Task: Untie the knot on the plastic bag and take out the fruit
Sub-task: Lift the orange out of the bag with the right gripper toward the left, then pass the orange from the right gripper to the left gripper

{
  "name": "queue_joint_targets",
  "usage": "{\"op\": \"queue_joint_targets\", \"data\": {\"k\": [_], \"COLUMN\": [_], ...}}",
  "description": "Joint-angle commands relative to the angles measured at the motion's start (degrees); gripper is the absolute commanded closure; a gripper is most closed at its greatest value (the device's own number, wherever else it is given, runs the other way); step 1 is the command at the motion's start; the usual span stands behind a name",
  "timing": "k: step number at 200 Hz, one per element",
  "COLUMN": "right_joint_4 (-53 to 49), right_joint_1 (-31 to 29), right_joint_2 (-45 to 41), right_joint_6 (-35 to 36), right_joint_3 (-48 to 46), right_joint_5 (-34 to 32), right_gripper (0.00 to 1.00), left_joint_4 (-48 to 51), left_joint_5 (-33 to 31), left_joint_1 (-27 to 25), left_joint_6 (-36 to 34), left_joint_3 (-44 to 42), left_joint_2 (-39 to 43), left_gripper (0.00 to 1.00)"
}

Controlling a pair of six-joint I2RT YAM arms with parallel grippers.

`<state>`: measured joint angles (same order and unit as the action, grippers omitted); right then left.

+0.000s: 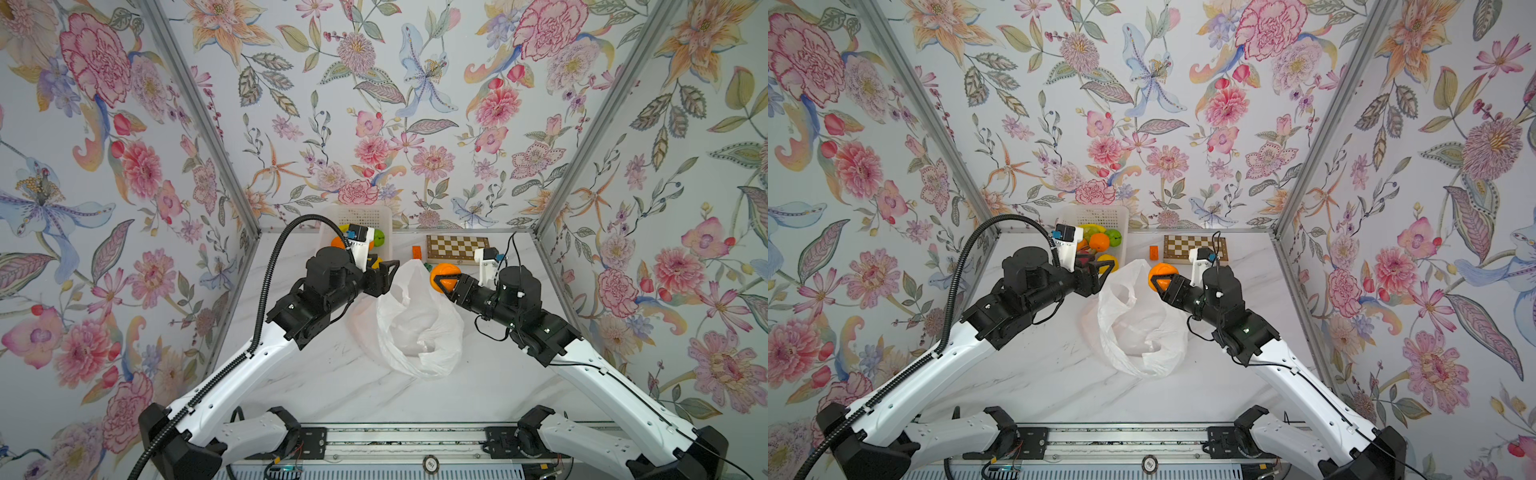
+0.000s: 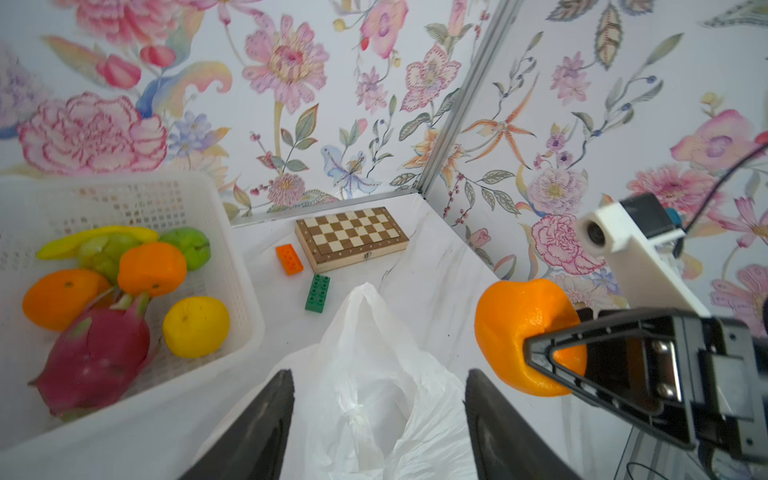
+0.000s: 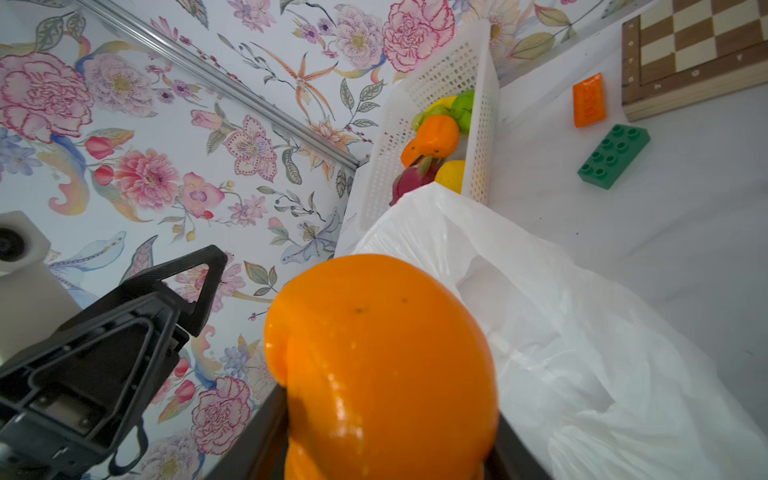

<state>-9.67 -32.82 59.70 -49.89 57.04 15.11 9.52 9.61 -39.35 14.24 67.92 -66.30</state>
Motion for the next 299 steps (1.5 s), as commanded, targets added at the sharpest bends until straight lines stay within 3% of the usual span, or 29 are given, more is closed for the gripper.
{"op": "queue_joint_targets", "data": {"k": [1,48,87,128,198,250,299], "right_joint_4": [-5.79,-10.88,-10.94,-9.85,-2.79,-2.1,-2.14], "right_joint_1": [1.0,1.03,0.51,-1.54,-3.57,-4.31,-2.92], "right_joint_2": [2.49,9.09,11.21,12.39,12.59,12.89,11.97], "right_joint_6": [1.12,-1.38,-3.61,-5.9,-11.1,-12.13,-13.0], "right_joint_3": [5.29,15.66,18.77,20.18,16.18,15.33,16.57], "right_joint_5": [12.45,23.77,26.84,29.04,31.11,30.94,28.69], "right_gripper": [0.65,0.63,0.63,0.62,0.62,0.61,0.32], "left_joint_4": [-1.78,-2.07,-4.06,-4.13,-4.87,-5.04,-6.72], "left_joint_5": [4.49,11.4,11.96,12.75,14.0,12.56,6.81], "left_joint_1": [-0.89,-3.15,-3.89,-4.5,-5.47,-5.75,-5.73], "left_joint_6": [-9.88,-19.14,-20.97,-23.37,-25.53,-25.12,-23.22], "left_joint_3": [0.63,1.34,1.07,1.07,0.25,-0.29,0.03], "left_joint_2": [0.7,0.3,0.14,-0.23,-1.05,-1.48,-1.46], "left_gripper": [0.27,0.12,0.04,0.03,0.17,0.39,0.48]}}
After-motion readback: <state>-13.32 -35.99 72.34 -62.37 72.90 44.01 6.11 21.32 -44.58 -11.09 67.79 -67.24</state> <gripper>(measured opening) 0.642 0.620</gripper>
